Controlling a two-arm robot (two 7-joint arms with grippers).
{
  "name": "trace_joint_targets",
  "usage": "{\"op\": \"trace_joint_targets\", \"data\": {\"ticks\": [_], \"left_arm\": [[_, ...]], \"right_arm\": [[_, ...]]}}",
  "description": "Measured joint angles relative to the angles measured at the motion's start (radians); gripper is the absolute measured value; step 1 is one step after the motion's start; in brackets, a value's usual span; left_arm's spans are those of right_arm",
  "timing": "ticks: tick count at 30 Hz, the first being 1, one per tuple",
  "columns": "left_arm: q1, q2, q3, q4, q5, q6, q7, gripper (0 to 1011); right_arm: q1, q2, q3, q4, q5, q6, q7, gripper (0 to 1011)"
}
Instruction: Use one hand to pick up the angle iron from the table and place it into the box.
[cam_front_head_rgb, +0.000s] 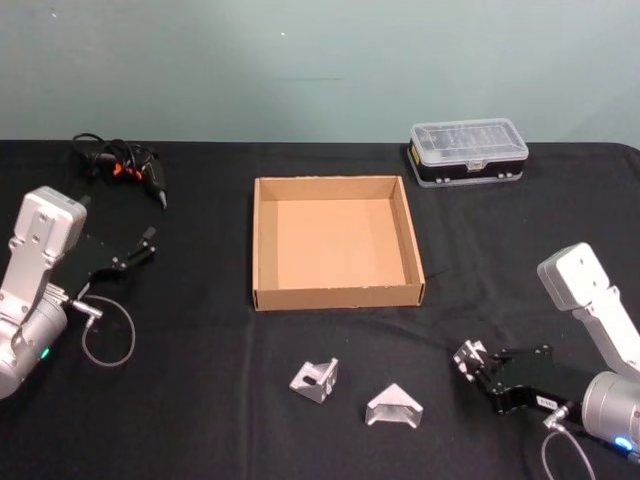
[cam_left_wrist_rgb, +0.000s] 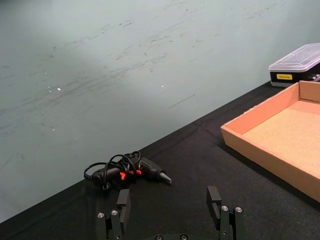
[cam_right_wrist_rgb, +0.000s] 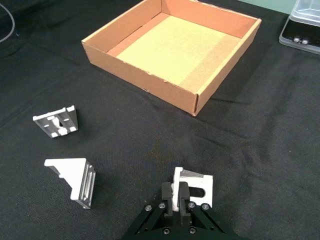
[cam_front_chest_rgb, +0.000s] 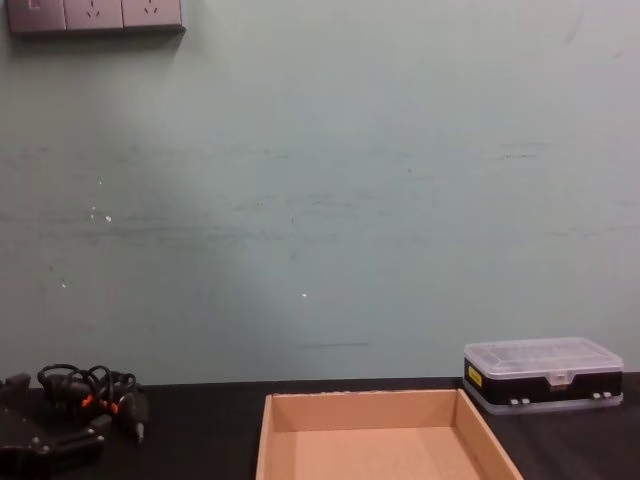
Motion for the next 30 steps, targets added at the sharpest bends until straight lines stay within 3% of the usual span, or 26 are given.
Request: {"op": "trace_joint_targets", "data": {"ticks": [12,20,24,30], "left_arm": [[0.000,0.000,0.000,0.000,0.000,0.000,0.000,1000],[0.000,0.000,0.000,0.000,0.000,0.000,0.000,1000],[0.000,0.000,0.000,0.000,0.000,0.000,0.000,1000],[0.000,0.000,0.000,0.000,0.000,0.000,0.000,1000]], "right_arm": [[-0.007,-0.008,0.052,-0.048,0.034,0.007,-0.007,86],[0.036,-0.038,0.072,-0.093,0.069,0.020,-0.037,85],[0.087,-0.067,0.047,-0.097,0.070,0.029,-0.053,85],[0.182,-0.122,-0.021,-0.063,0.043,0.046,-0.076,85]]}}
